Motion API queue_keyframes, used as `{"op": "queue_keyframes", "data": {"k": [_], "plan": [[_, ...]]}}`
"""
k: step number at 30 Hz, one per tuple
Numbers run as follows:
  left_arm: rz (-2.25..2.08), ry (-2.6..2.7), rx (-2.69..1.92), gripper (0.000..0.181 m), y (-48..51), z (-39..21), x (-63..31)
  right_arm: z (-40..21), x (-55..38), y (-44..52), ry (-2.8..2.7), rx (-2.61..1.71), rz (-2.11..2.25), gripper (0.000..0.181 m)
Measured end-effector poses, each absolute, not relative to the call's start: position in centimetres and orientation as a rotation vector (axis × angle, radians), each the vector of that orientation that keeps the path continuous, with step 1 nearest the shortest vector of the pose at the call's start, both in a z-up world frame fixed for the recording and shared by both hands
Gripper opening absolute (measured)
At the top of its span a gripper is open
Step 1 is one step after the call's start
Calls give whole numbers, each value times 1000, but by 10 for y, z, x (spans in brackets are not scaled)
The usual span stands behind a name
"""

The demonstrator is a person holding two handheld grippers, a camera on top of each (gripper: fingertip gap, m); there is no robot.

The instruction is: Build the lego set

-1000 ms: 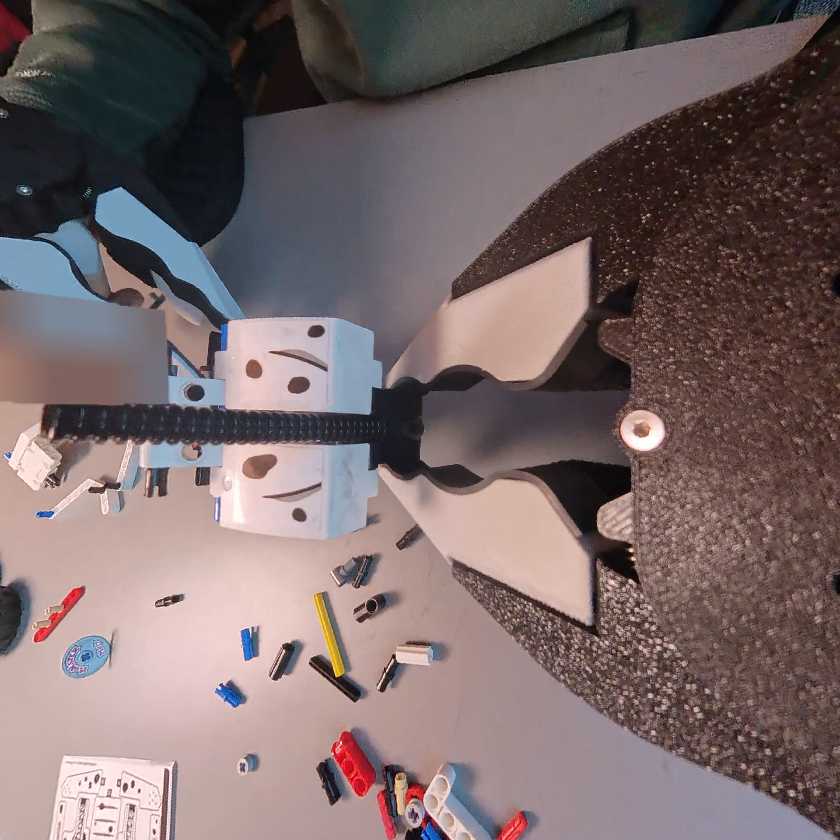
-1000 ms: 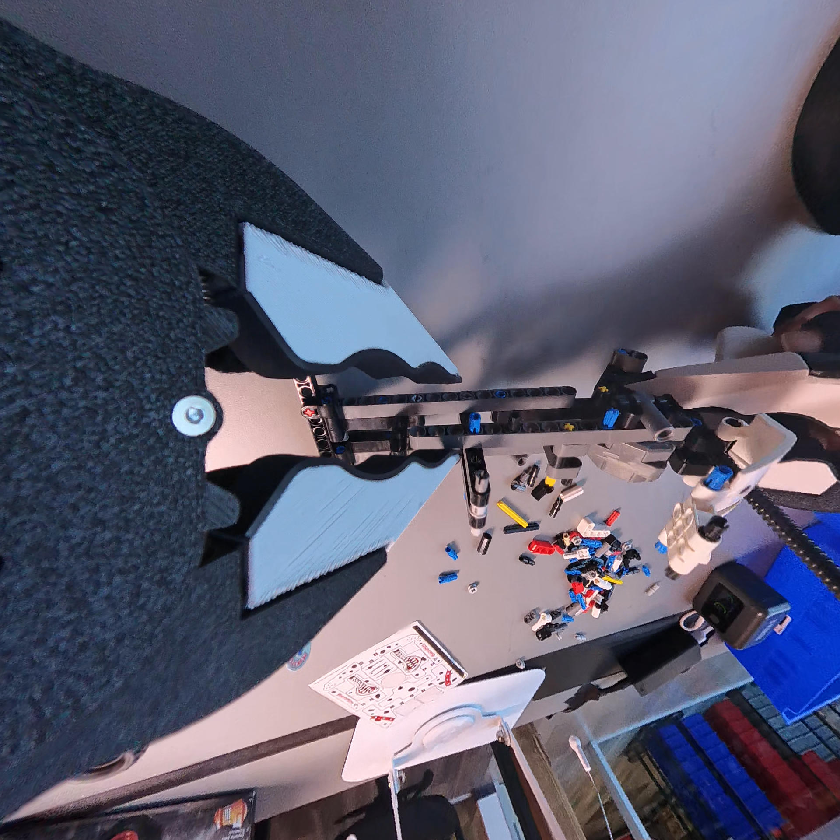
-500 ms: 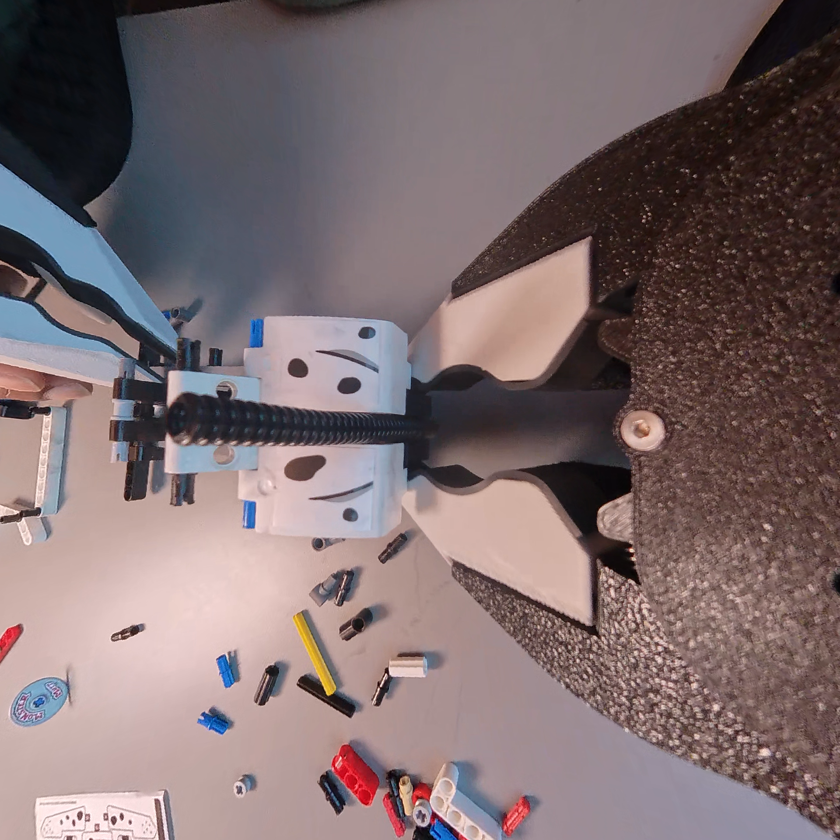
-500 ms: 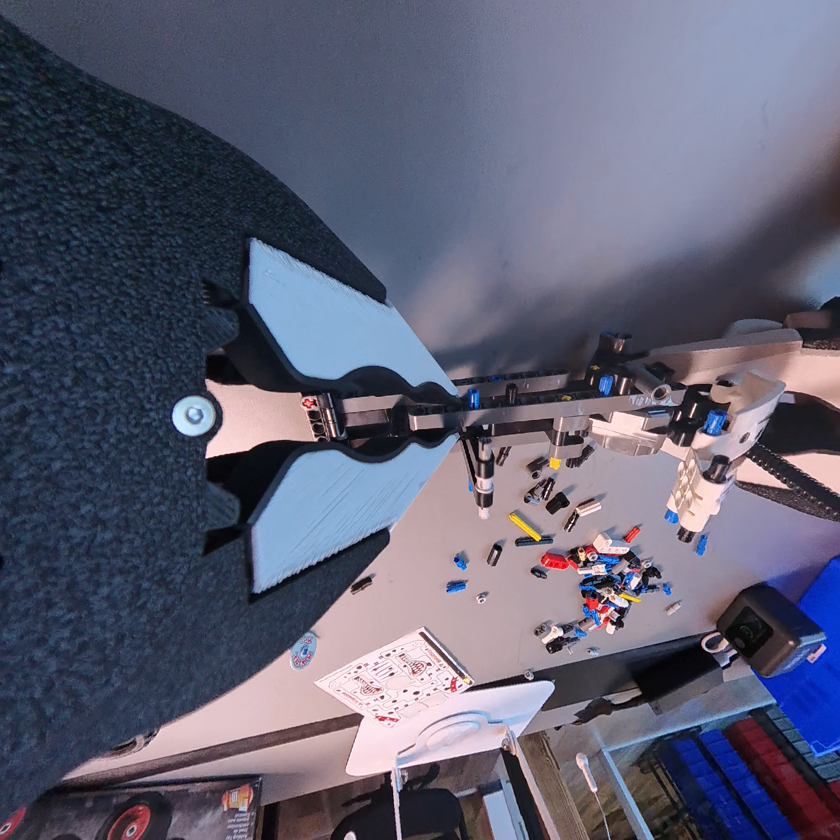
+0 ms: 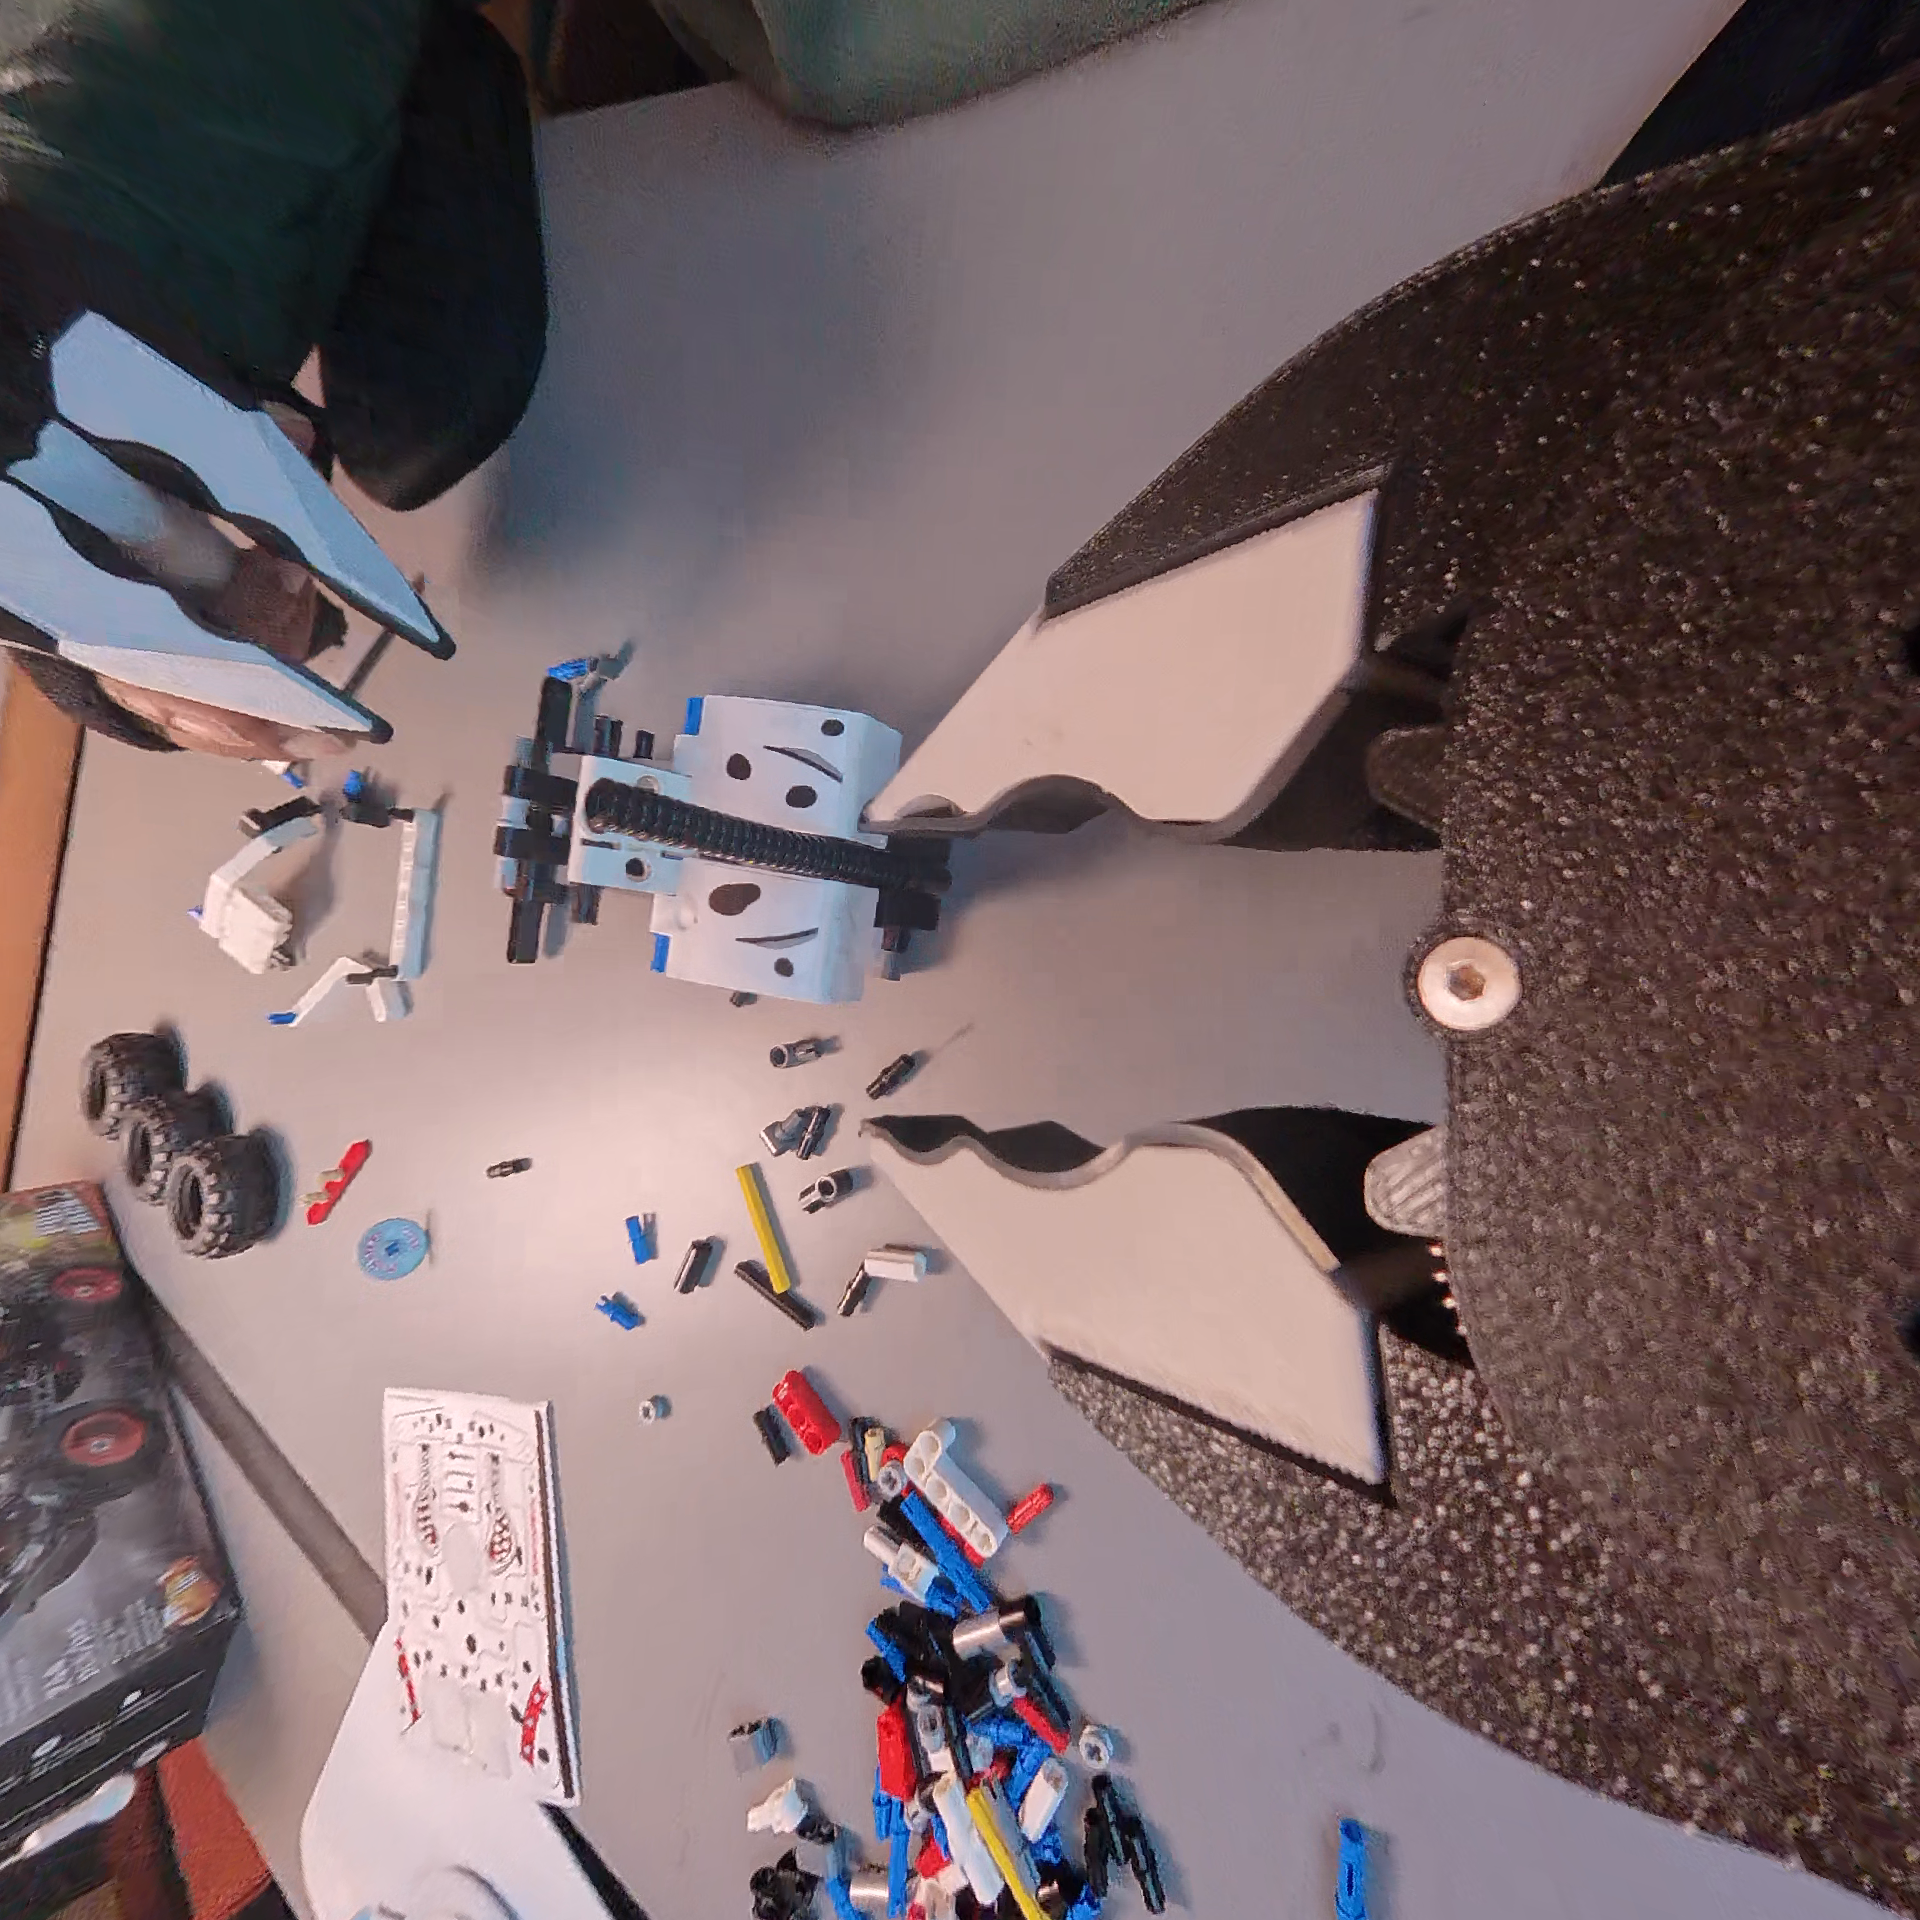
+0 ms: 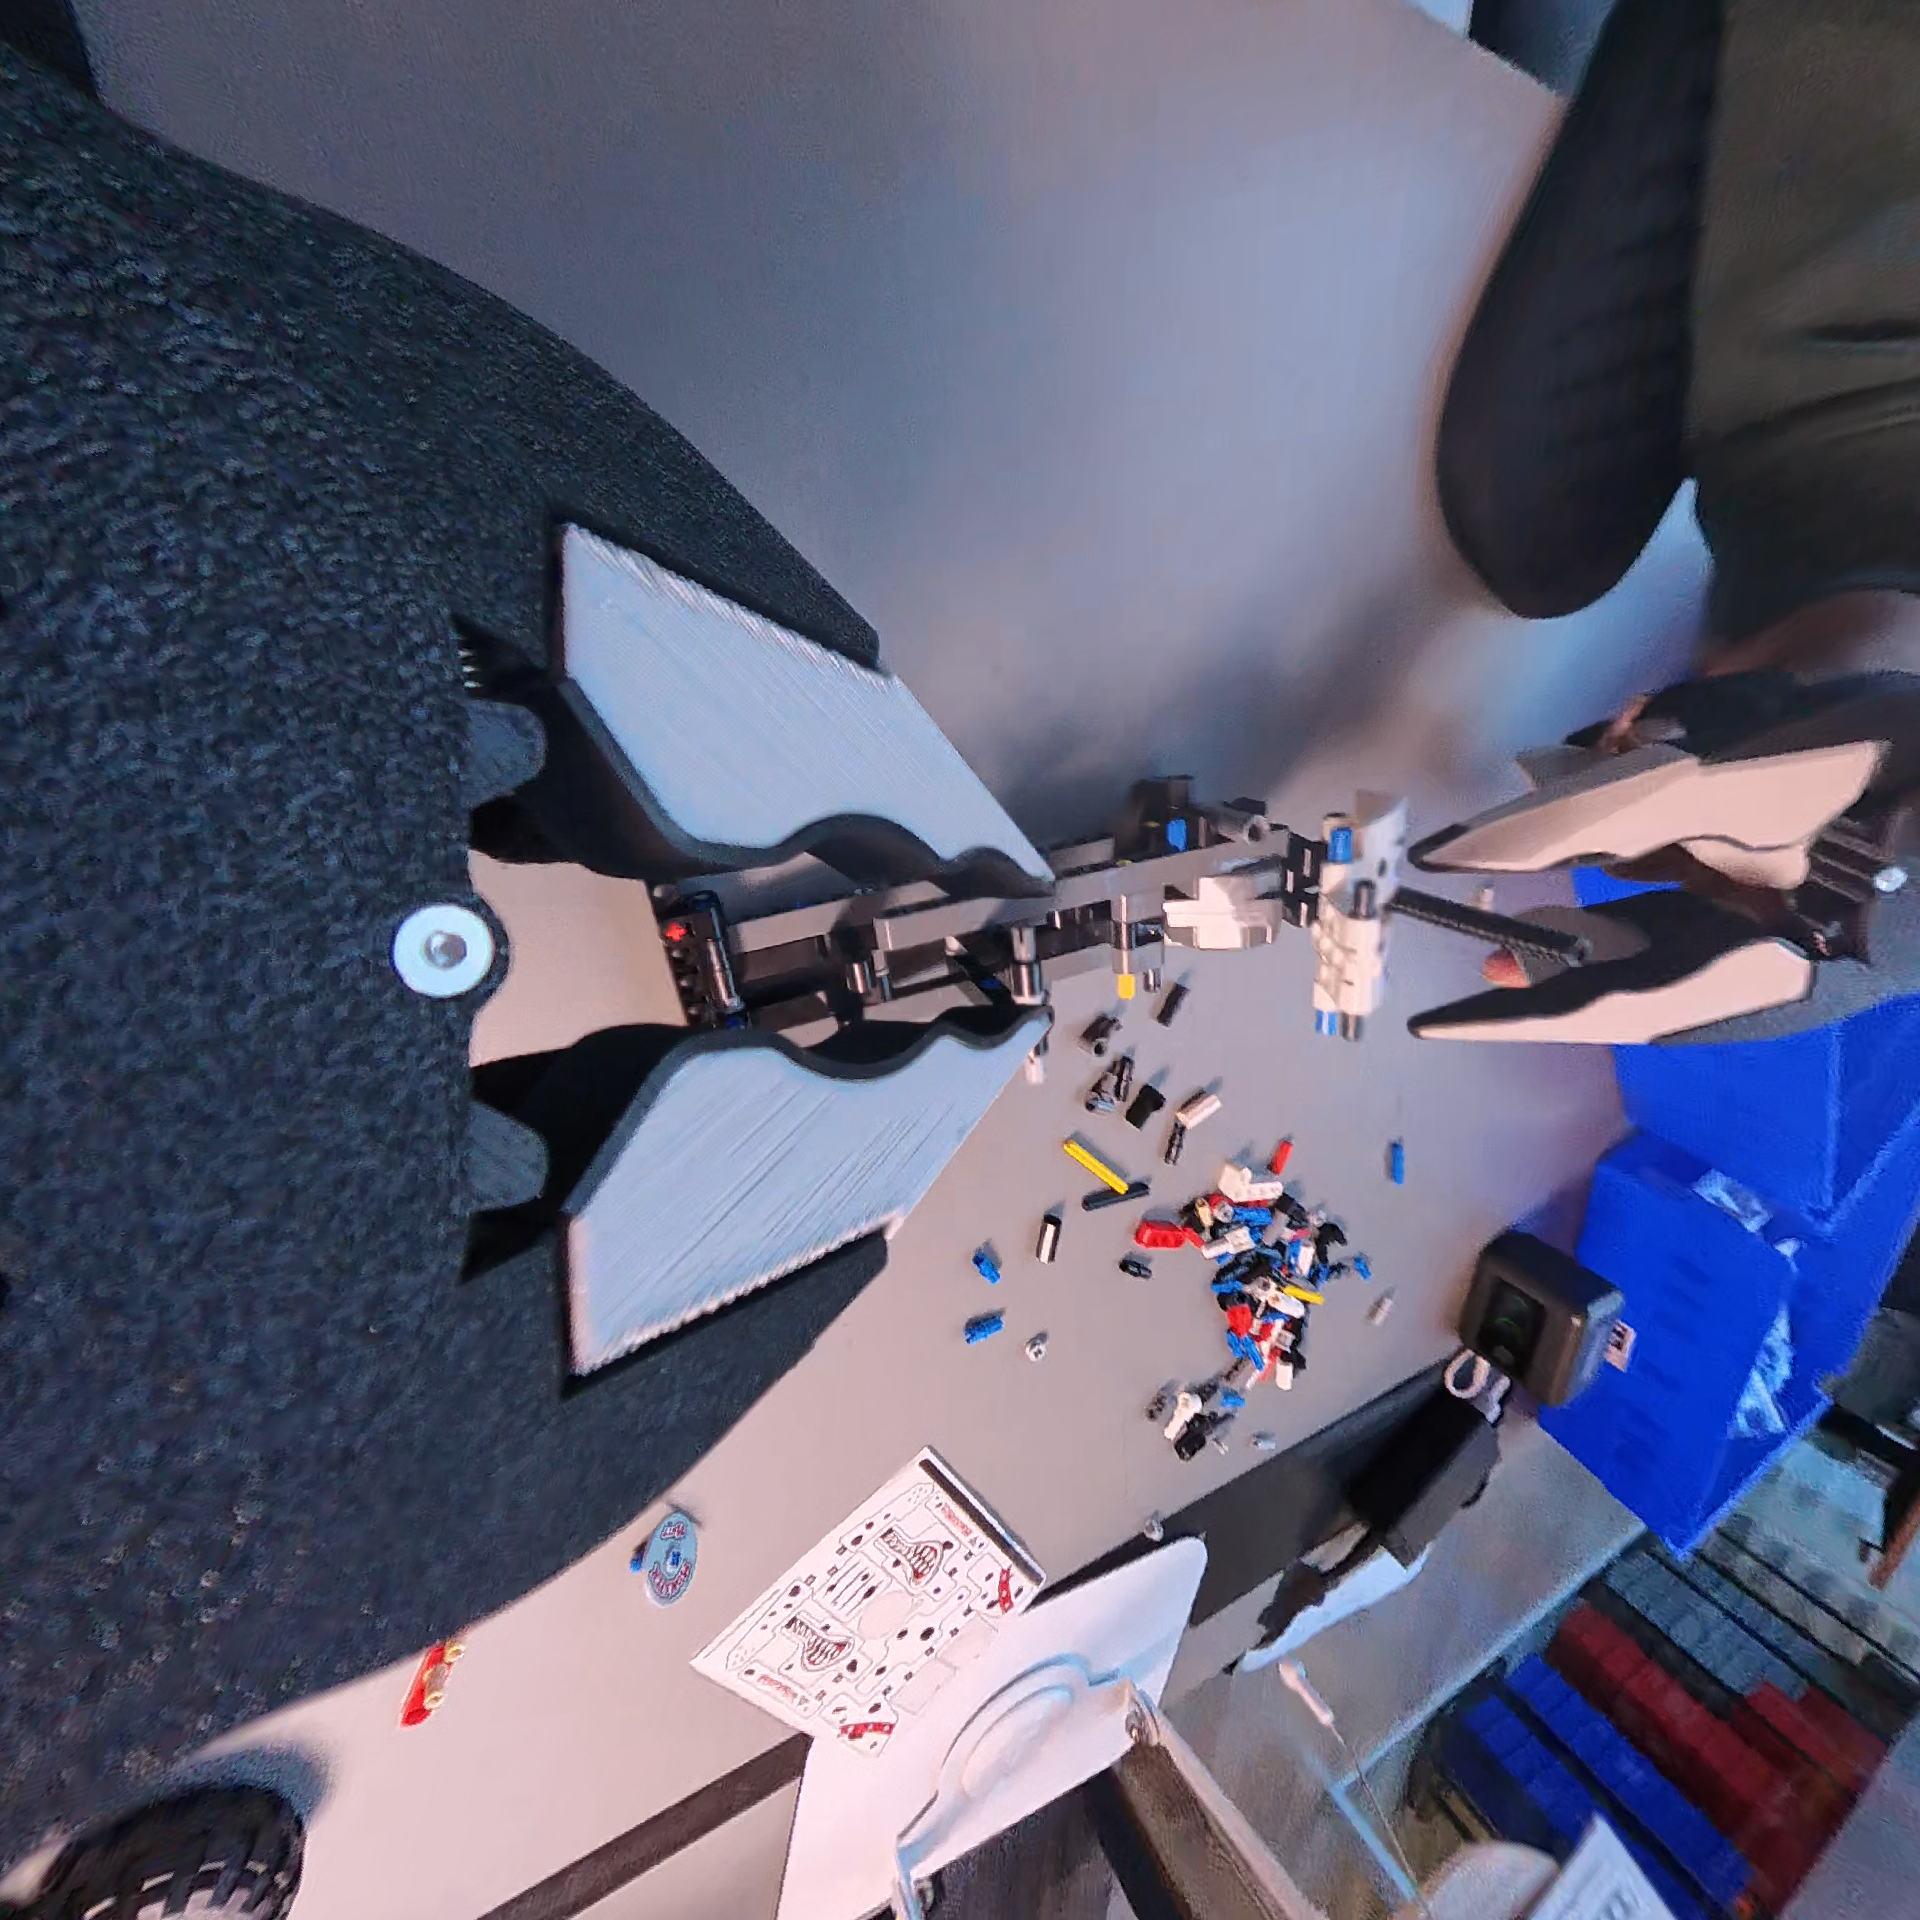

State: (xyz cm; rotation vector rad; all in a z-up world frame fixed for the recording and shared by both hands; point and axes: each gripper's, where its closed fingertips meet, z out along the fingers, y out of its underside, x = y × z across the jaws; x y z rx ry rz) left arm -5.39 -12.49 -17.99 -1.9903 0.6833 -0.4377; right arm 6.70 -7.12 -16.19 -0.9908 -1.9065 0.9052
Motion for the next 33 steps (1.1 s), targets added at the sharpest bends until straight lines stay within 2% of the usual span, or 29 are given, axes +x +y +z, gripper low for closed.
{"op": "queue_keyframes", "data": {"k": [10,16,33], "plan": [[-222,276,-1636,61,-99,-116,-97,-131,48,-11,-1431,-1103,950,39],[-71,149,-1575,70,-96,-106,-125,-122,51,21,-1208,-1176,976,40],[2,81,-1566,66,-100,-111,-145,-119,55,20,-1173,-1175,1010,35]]}}
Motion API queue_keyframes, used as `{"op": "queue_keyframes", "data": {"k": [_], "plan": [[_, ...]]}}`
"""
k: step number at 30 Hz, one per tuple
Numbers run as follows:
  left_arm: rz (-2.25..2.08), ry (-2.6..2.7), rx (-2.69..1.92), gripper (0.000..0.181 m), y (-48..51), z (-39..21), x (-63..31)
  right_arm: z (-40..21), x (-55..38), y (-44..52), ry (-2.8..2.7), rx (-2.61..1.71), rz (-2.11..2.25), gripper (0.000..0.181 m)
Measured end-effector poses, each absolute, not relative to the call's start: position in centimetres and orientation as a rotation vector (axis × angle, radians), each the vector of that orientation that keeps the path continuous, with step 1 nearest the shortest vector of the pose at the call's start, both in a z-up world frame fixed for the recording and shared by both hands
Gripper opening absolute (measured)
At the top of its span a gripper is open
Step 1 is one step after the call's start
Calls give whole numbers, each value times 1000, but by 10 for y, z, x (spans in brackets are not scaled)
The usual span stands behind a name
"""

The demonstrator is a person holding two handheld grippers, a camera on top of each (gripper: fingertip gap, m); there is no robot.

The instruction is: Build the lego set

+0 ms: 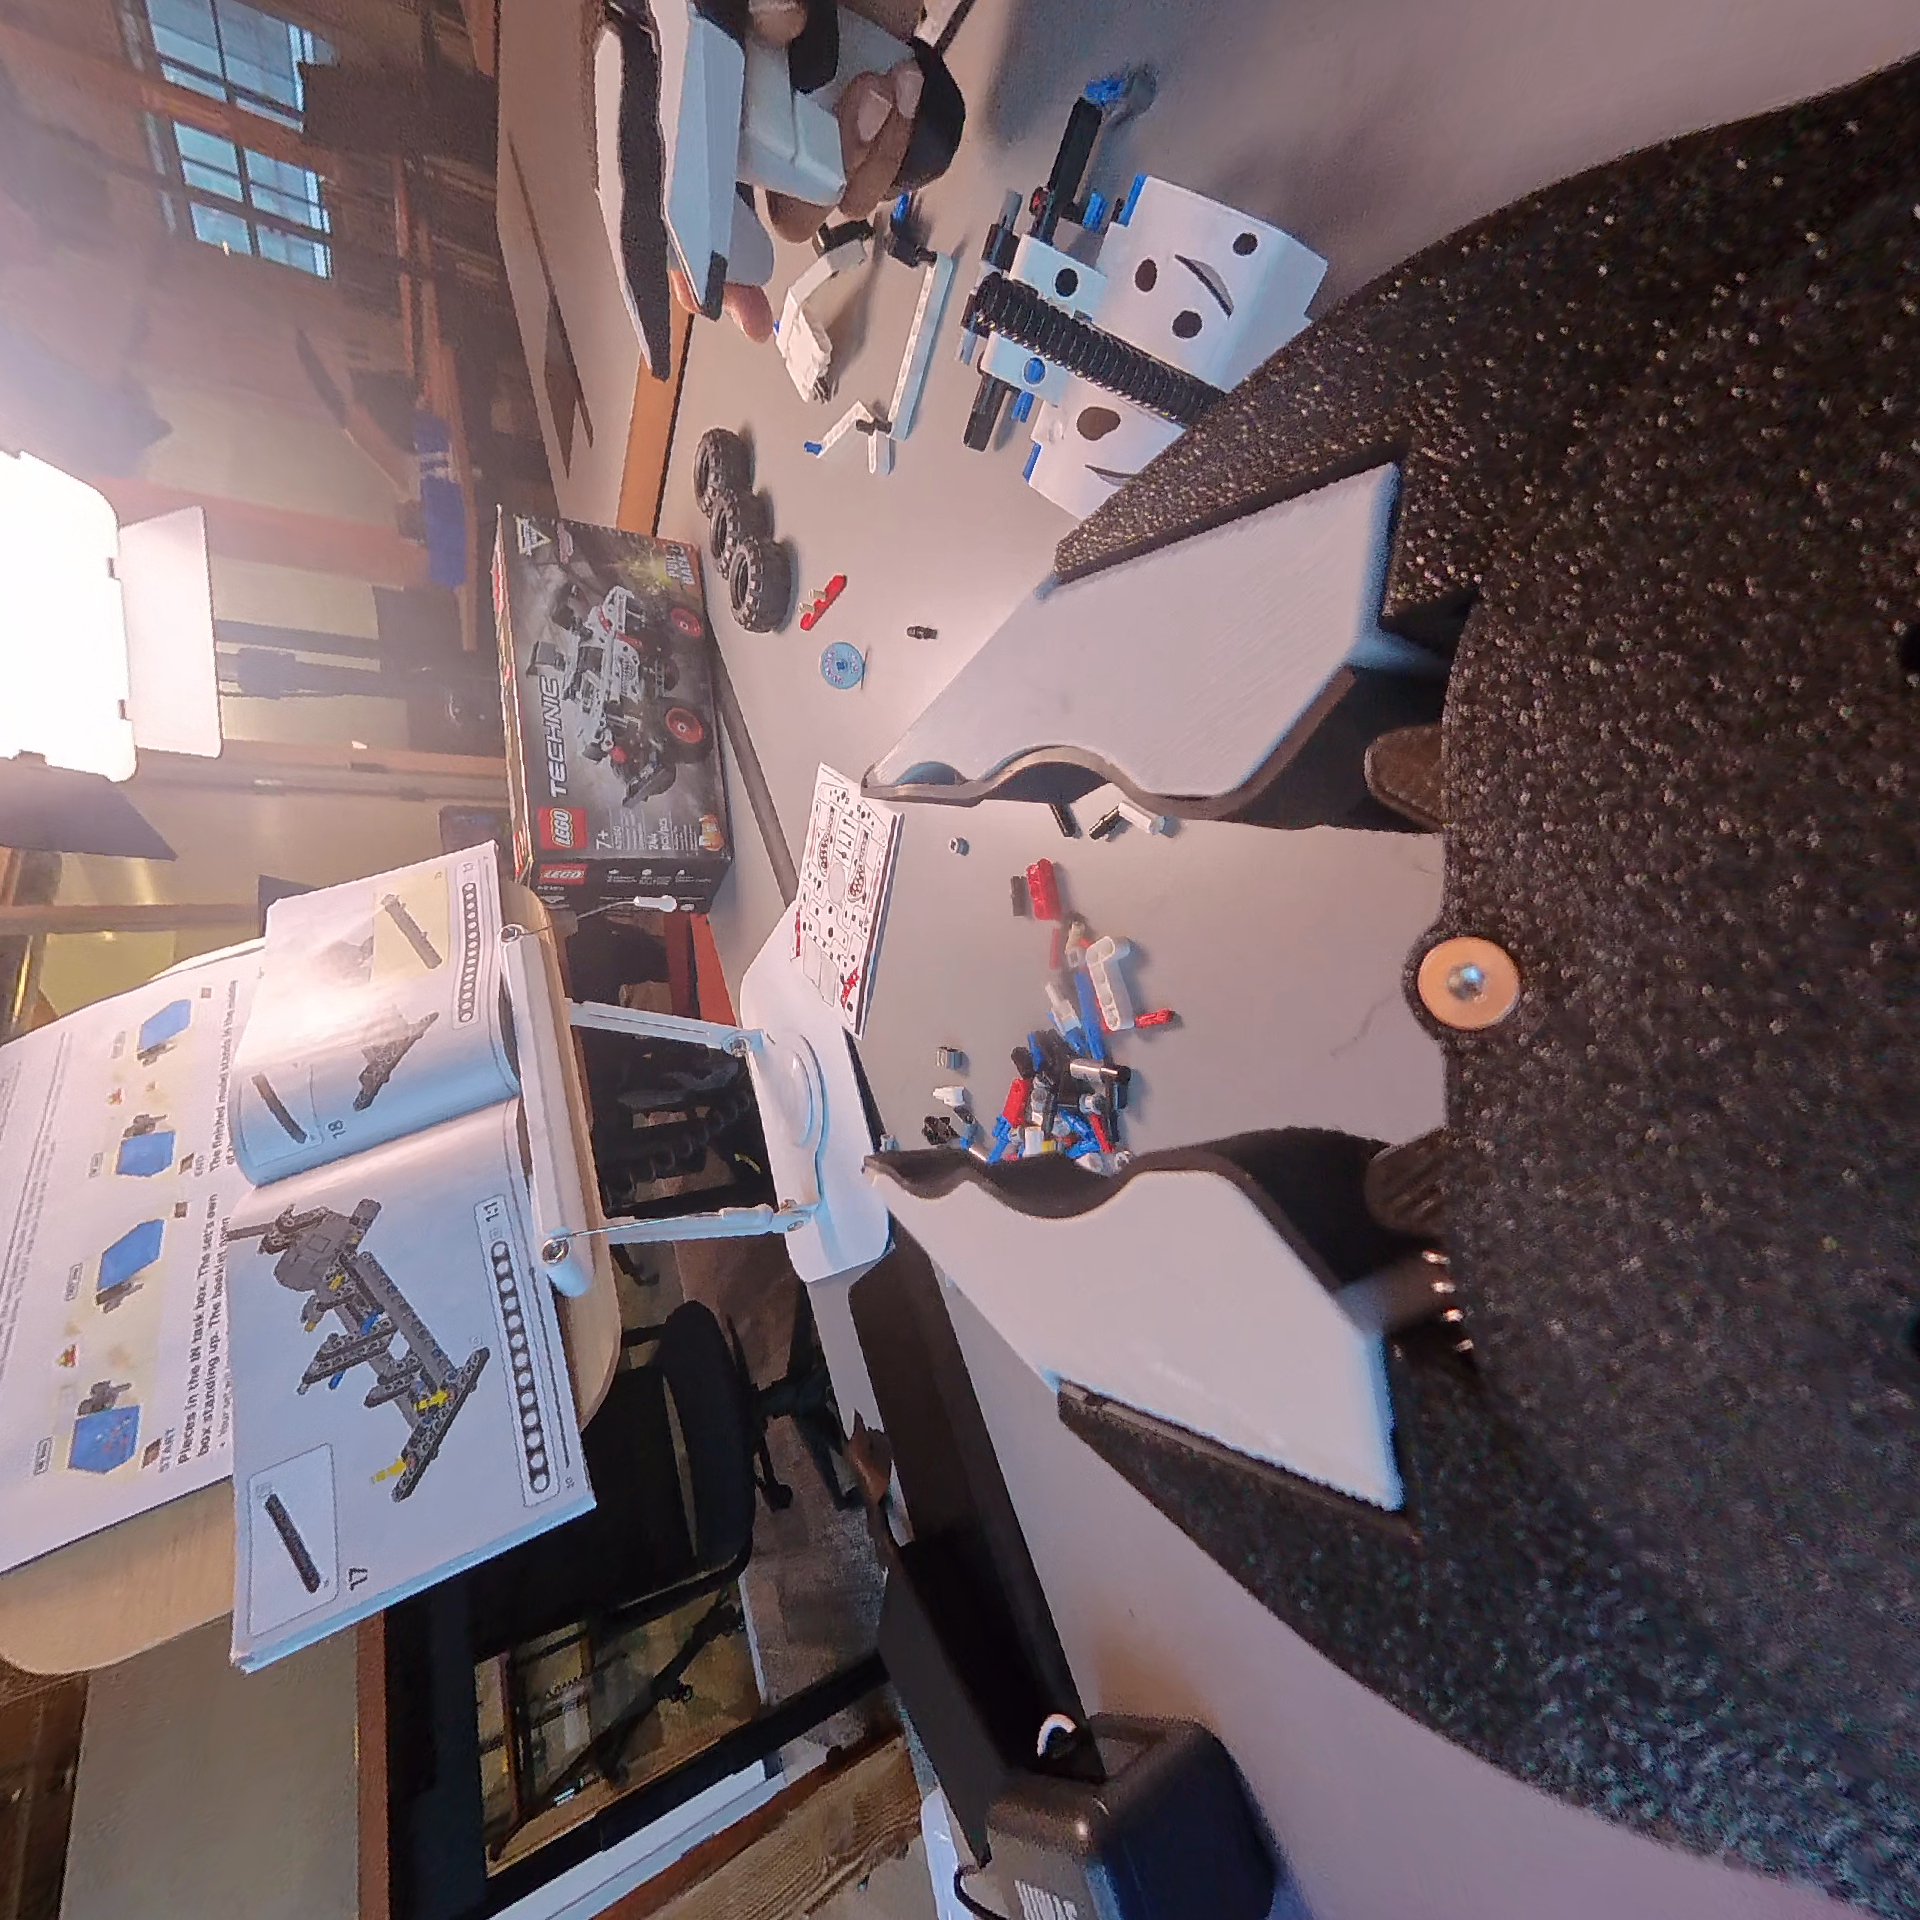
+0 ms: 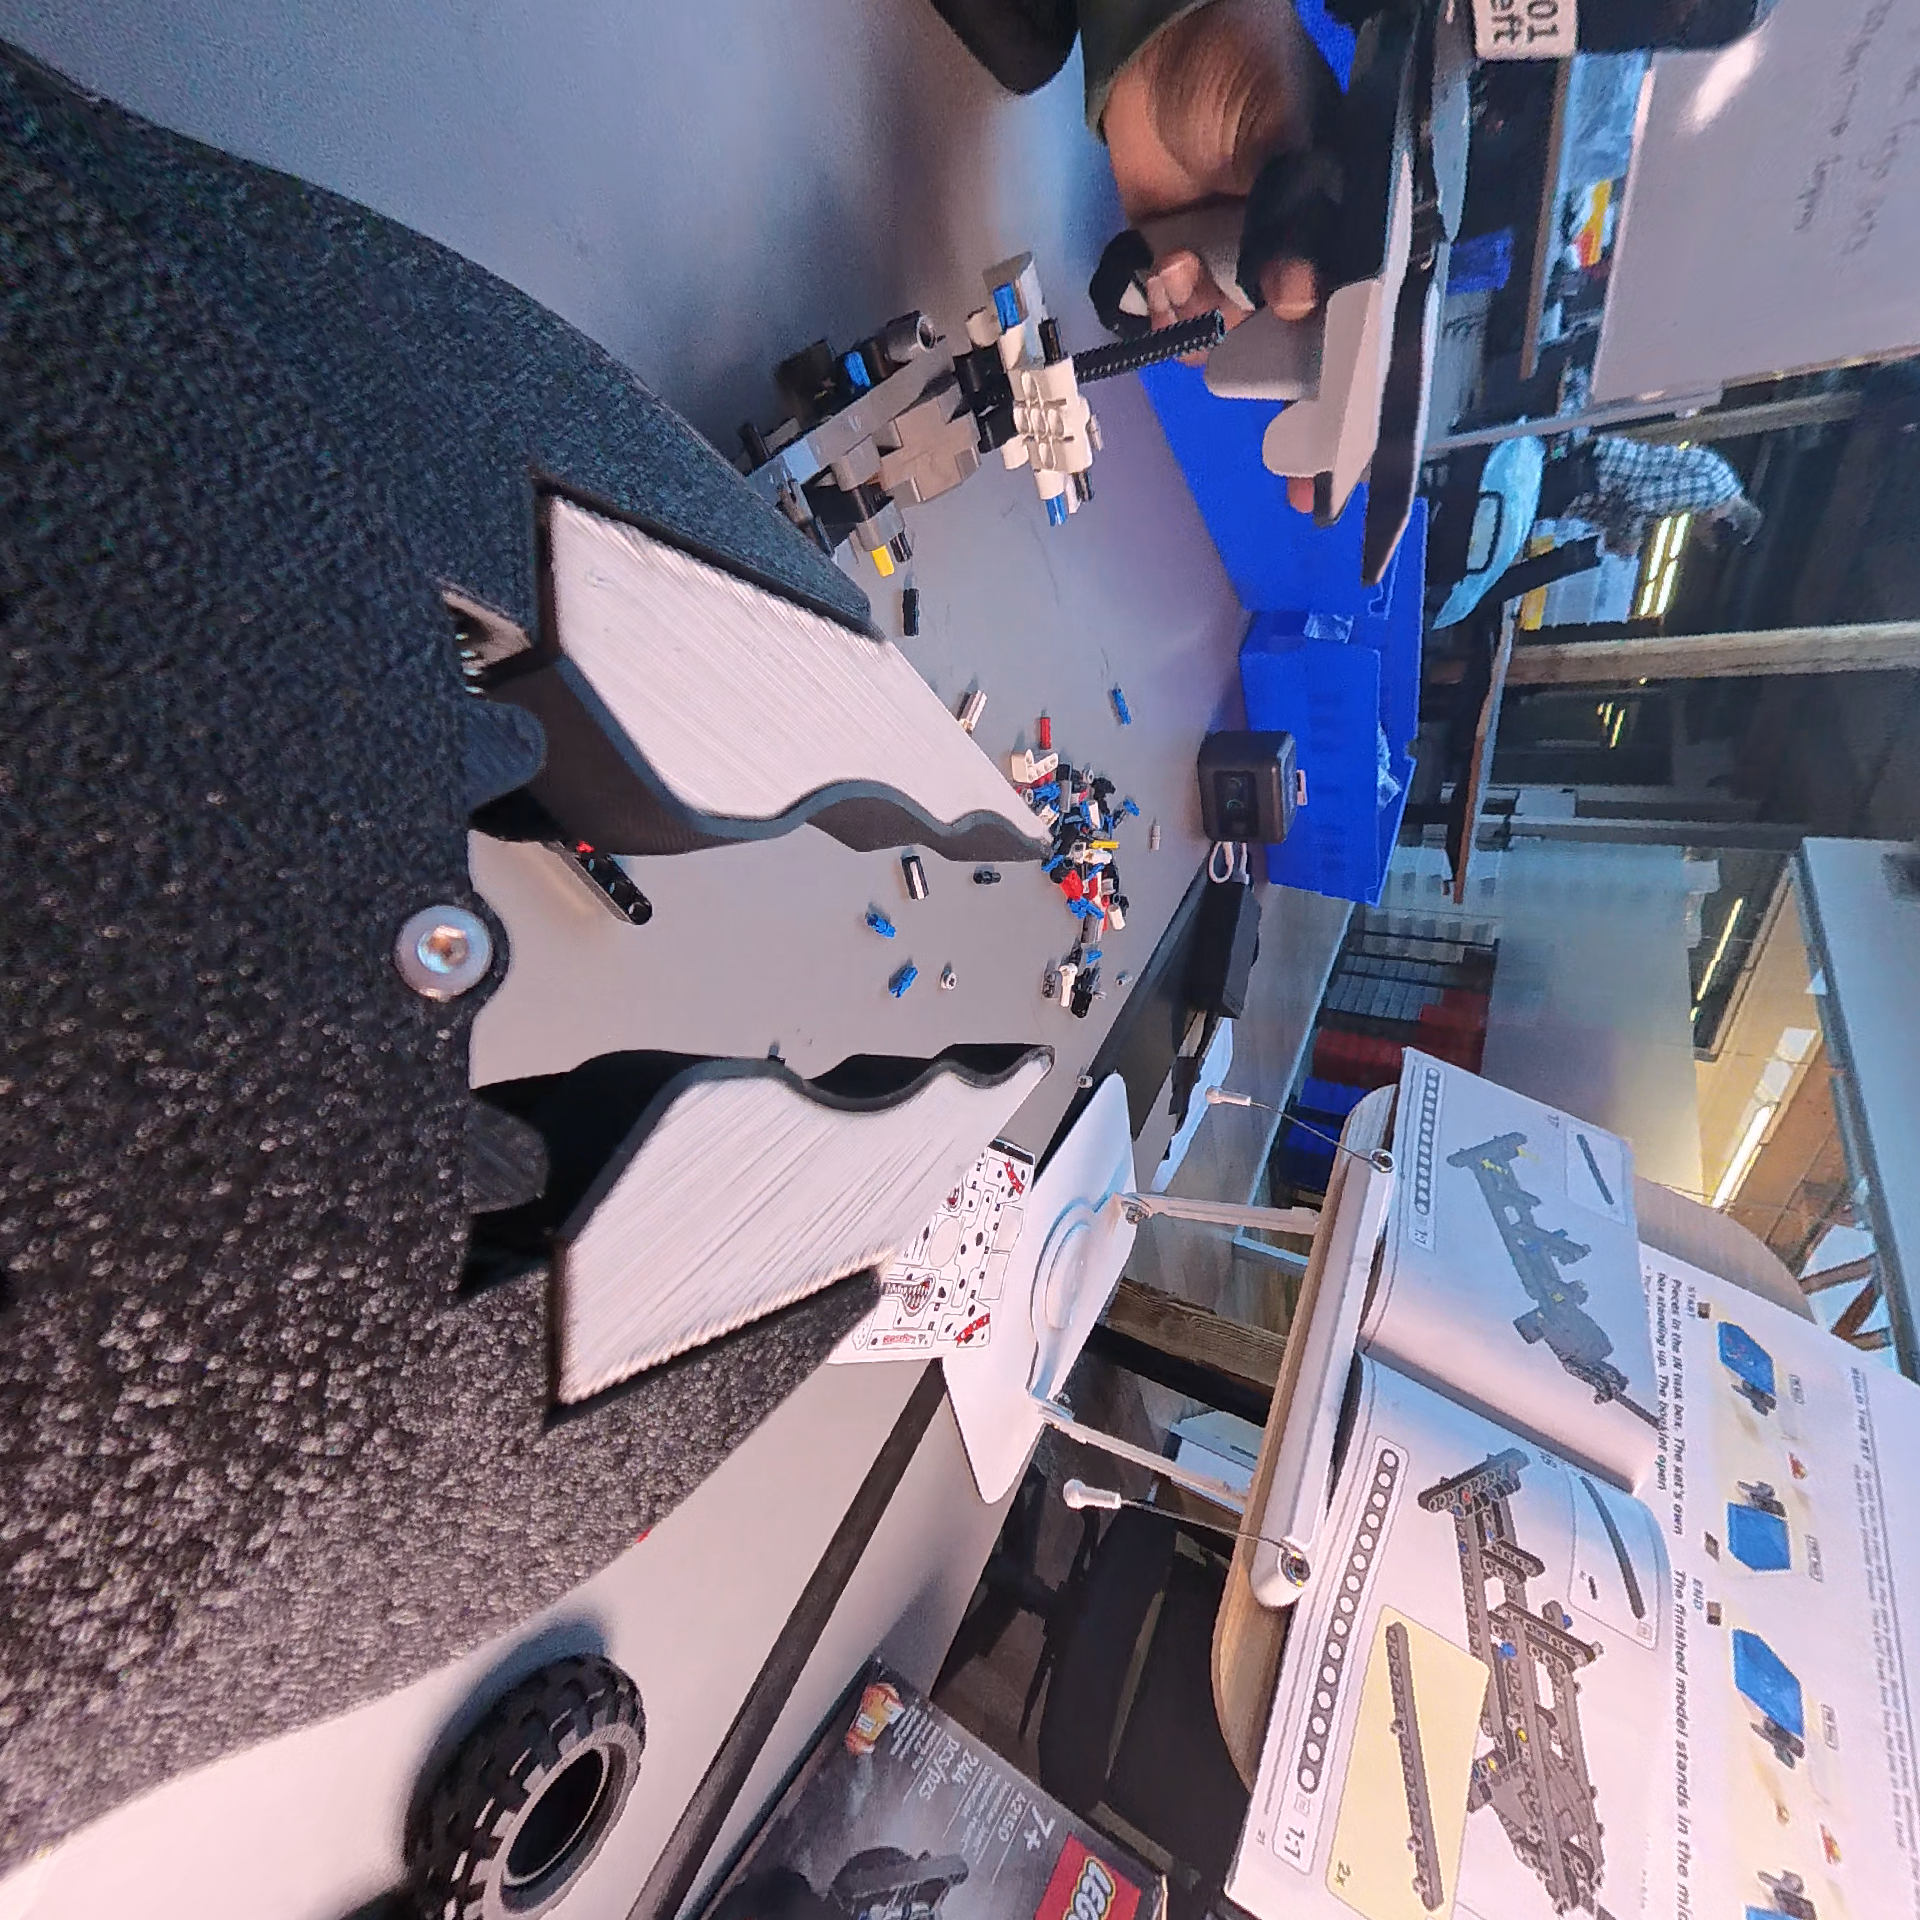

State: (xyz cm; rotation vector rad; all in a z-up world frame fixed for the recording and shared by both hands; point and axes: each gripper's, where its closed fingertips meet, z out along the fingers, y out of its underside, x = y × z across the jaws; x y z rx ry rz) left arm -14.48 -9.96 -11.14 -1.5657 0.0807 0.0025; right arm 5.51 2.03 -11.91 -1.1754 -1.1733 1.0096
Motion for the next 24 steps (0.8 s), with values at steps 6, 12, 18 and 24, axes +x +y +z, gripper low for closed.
{"op": "queue_keyframes", "data": {"k": [6,12,18,24], "plan": [[-12,36,-1597,61,-93,-120,-149,-121,55,31,-1111,-1217,1008,34],[18,75,-1605,59,-92,-121,-143,-118,58,35,-1081,-1221,999,34],[25,57,-1620,58,-90,-125,-148,-119,57,31,-1104,-1218,993,34],[55,71,-1623,58,-91,-126,-148,-122,56,29,-1118,-1226,1005,33]]}}
